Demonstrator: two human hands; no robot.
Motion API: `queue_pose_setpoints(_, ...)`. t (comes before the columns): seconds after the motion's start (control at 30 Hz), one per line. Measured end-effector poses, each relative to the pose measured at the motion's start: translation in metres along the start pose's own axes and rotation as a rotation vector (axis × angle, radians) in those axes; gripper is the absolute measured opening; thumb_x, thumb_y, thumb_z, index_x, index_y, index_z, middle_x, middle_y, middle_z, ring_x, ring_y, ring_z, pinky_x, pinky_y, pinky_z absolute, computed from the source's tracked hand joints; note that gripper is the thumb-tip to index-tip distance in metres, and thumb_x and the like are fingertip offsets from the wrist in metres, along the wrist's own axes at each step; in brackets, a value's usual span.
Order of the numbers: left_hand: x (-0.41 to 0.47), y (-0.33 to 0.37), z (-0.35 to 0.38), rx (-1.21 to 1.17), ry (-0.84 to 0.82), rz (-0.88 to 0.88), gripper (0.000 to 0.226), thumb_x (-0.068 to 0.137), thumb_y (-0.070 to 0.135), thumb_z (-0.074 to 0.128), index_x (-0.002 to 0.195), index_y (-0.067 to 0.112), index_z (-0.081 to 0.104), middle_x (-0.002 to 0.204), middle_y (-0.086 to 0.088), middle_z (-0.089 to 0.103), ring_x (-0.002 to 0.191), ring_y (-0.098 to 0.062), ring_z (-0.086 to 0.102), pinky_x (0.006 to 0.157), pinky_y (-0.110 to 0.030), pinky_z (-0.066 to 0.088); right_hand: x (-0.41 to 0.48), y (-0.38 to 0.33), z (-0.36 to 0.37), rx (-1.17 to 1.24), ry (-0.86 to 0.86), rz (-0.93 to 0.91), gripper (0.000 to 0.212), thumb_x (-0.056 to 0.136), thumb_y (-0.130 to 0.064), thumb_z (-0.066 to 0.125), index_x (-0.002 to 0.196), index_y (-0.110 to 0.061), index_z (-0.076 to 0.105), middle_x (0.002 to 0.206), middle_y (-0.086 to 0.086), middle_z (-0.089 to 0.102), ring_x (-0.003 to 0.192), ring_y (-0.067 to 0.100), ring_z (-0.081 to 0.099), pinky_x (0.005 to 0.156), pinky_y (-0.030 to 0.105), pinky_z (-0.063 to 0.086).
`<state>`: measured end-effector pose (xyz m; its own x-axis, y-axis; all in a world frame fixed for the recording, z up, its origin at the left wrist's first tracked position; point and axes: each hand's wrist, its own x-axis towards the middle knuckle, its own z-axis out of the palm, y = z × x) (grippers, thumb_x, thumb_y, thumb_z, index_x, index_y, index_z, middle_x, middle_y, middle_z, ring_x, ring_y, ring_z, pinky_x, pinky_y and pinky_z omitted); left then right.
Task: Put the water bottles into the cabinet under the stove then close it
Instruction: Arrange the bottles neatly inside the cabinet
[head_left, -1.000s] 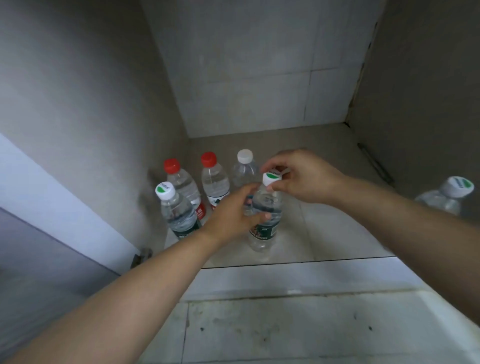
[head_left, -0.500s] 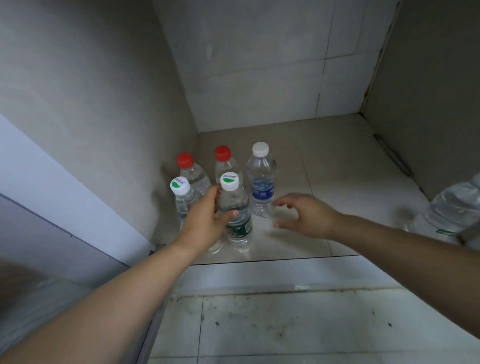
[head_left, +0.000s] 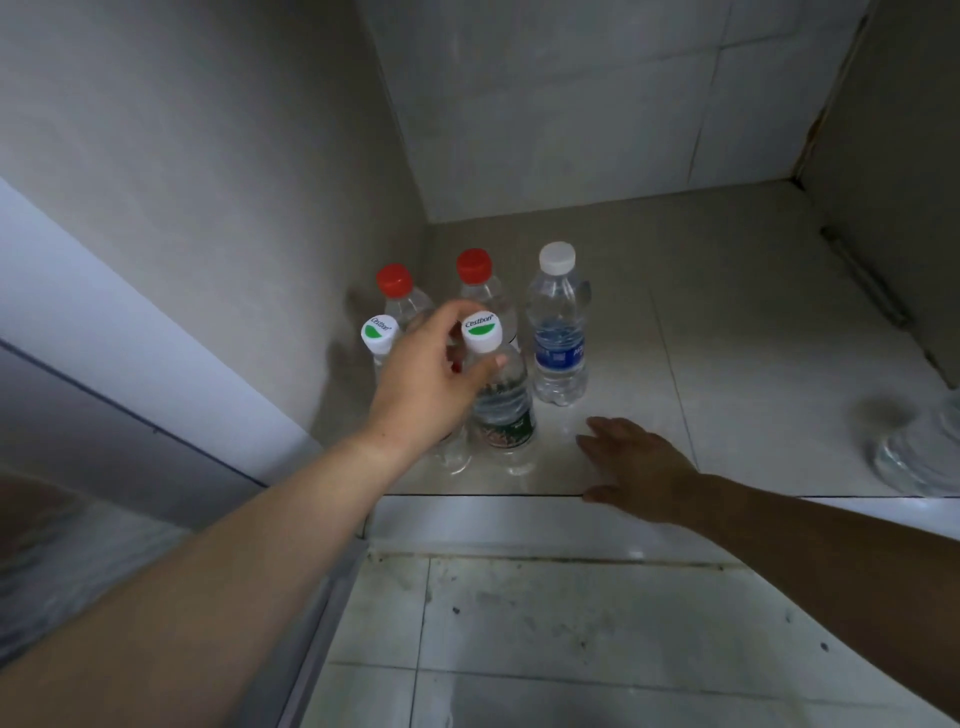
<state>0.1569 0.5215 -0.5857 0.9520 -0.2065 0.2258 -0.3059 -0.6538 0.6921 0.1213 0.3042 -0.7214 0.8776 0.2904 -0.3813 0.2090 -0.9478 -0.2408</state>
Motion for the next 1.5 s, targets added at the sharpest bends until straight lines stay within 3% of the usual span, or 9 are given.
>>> queue_pose_setpoints(0.2,0.004,0.008,0.006,0.092,-0.011,0.012,0.040,0.078,0.037,0.072,0.110,0.024,0.052,0.103,0.004,0.063,0.090,-0.014,0.061,0.079,-0.038,0.053,-0.001,0.003,0.007,-0.002,0.029,0.000,0.075,0.088,-0.056,0.046,0.147,-0.024,0.014,0.158,0.002,0.003,0.145,0.022,0.006,0.117,0.038,0.015)
queue_pose_setpoints(0.4,0.002,0.003,0.000,-0.032,-0.167,0.094,0.040,0.086,0.021,0.066,0.122,0.029,0.050,0.109,0.014,0.060,0.093,-0.006,0.059,0.084,-0.027,0.050,-0.007,0.000,0.013,0.024,0.055,0.045,0.072,0.089,-0.055,0.043,0.147,-0.024,0.014,0.159,0.001,0.002,0.145,0.022,0.004,0.118,0.040,0.013)
queue_pose_setpoints(0.57,0.004,0.004,0.000,0.009,-0.041,0.047,0.039,0.079,0.032,0.072,0.113,0.025,0.054,0.095,0.015,0.060,0.077,-0.007,0.061,0.069,-0.021,0.049,-0.012,-0.004,0.017,0.044,0.080,0.076,0.069,0.090,-0.053,0.043,0.147,-0.023,0.016,0.158,0.001,0.004,0.145,0.022,0.005,0.118,0.040,0.014)
queue_pose_setpoints(0.67,0.008,0.007,0.001,0.043,-0.017,0.045,0.042,0.075,0.035,0.075,0.109,0.024,0.053,0.097,0.015,0.061,0.082,-0.008,0.060,0.070,-0.022,0.049,-0.010,-0.005,0.017,0.028,0.073,0.078,0.069,0.090,-0.053,0.043,0.147,-0.023,0.016,0.158,0.003,0.006,0.145,0.023,0.007,0.117,0.041,0.017)
queue_pose_setpoints(0.8,0.010,0.006,0.001,-0.009,-0.148,0.091,0.044,0.082,0.025,0.070,0.121,0.027,0.051,0.114,0.007,0.062,0.101,-0.010,0.059,0.085,-0.026,0.048,-0.011,-0.006,0.016,0.031,0.064,0.093,0.069,0.091,-0.052,0.043,0.147,-0.023,0.016,0.158,0.002,0.006,0.145,0.023,0.007,0.117,0.040,0.016)
queue_pose_setpoints(1.1,0.023,0.006,-0.006,-0.159,-0.388,0.042,0.046,0.082,0.009,0.068,0.111,0.040,0.052,0.117,0.009,0.058,0.106,-0.008,0.057,0.093,-0.025,0.045,-0.016,-0.006,0.017,0.043,0.075,0.100,0.069,0.090,-0.052,0.044,0.147,-0.023,0.017,0.158,0.001,0.006,0.145,0.022,0.008,0.117,0.039,0.017)
queue_pose_setpoints(1.23,0.009,0.007,0.007,-0.164,-0.139,-0.011,0.045,0.071,0.031,0.080,0.110,0.037,0.058,0.113,0.008,0.060,0.101,-0.008,0.058,0.087,-0.023,0.047,-0.019,-0.003,0.015,0.044,0.065,0.109,0.071,0.089,-0.053,0.045,0.147,-0.023,0.017,0.158,0.001,0.004,0.145,0.022,0.007,0.117,0.040,0.017)
queue_pose_setpoints(1.33,0.006,0.008,0.015,-0.139,0.050,-0.003,0.039,0.071,0.027,0.080,0.106,0.028,0.062,0.105,0.006,0.065,0.092,-0.011,0.060,0.081,-0.027,0.051,-0.022,0.001,0.014,0.038,0.069,0.119,0.071,0.089,-0.053,0.044,0.147,-0.023,0.015,0.158,0.001,0.004,0.145,0.022,0.006,0.117,0.041,0.017)
queue_pose_setpoints(1.5,0.025,0.011,0.005,-0.173,-0.217,0.016,0.042,0.078,0.006,0.071,0.109,0.032,0.060,0.112,0.010,0.063,0.104,-0.007,0.060,0.091,-0.024,0.046,-0.027,0.004,0.014,0.056,0.060,0.107,0.070,0.090,-0.052,0.043,0.147,-0.023,0.014,0.158,0.001,0.003,0.145,0.022,0.005,0.118,0.041,0.015)
